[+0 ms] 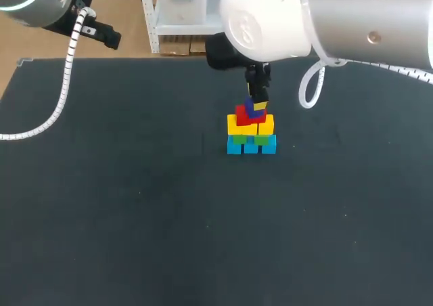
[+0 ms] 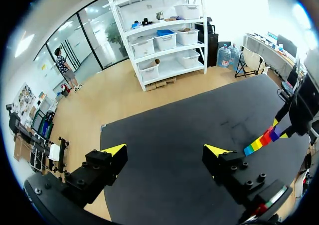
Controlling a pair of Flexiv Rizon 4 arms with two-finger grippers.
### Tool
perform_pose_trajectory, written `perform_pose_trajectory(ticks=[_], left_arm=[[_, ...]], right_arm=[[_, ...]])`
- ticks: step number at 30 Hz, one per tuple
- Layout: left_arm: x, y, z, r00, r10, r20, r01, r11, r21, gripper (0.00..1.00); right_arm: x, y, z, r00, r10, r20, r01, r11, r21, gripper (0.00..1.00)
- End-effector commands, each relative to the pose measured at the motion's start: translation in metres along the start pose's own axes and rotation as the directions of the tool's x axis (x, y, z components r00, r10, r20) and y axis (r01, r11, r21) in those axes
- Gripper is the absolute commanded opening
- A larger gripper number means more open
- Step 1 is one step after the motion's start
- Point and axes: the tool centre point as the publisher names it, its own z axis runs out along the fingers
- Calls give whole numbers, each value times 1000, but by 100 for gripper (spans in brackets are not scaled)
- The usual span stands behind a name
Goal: Place the blue cubes, place green cubes on the blue cubes, place the yellow cubes on the green cubes, then place the red cubes on the yellow cubes, and place purple cube on the red cubes.
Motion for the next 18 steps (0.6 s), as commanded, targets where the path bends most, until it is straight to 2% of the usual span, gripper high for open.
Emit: perform_pose_trajectory(ticks=[1, 9, 18], left_arm=[[0, 1, -1, 1000, 2, -1, -2, 1000, 2, 100], [0, 1, -1, 1000, 2, -1, -2, 1000, 2, 100], [0, 1, -1, 1000, 2, -1, -2, 1000, 2, 100]], right_arm=[[-2, -3, -1, 1000, -4, 1, 4, 1000, -4, 39], [-3, -2, -2, 1000, -5, 7, 5, 1000, -4, 33], [-2, -3, -1, 1000, 5, 8, -5, 1000, -5, 31]])
